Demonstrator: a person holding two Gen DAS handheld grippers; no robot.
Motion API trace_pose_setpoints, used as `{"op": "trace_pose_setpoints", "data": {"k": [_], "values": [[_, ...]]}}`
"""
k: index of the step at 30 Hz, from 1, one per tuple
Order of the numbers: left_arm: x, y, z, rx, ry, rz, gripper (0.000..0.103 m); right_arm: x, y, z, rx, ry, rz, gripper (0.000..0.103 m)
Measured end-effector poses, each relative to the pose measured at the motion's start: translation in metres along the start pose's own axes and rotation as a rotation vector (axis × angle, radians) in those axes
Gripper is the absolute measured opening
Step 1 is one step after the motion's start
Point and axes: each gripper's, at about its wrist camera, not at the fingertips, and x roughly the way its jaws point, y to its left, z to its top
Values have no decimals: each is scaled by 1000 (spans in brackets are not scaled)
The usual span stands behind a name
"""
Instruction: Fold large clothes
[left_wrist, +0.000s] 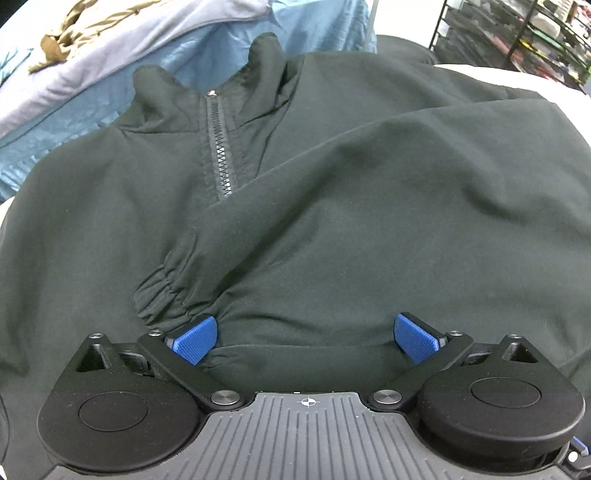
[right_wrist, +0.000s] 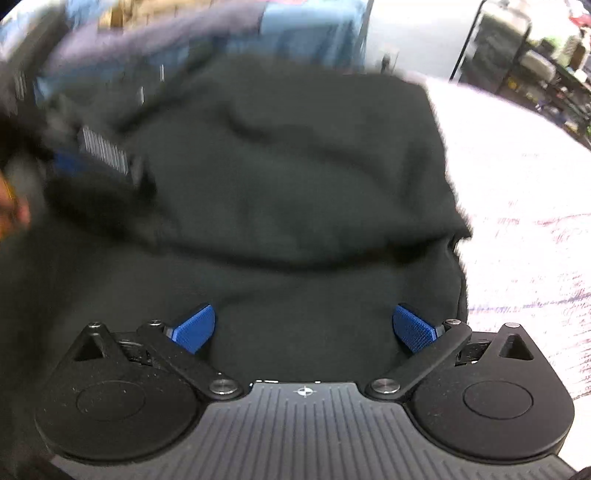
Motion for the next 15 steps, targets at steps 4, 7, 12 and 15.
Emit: {"op": "trace_pose_setpoints", "data": {"k": [4, 7, 12, 15], "values": [[-3, 5, 2, 9, 25, -22, 103, 0, 2, 0, 1, 1, -6, 103], [-13, 12, 8, -16, 38, -36, 103, -5, -1, 8, 44, 30, -3, 103], [-49, 27, -10, -74, -18, -70, 103, -39, -3, 6, 103, -30, 30, 103], [-72, 38, -32, -108, -27, -87, 103, -55, 3, 2, 90, -42, 55, 103]]}}
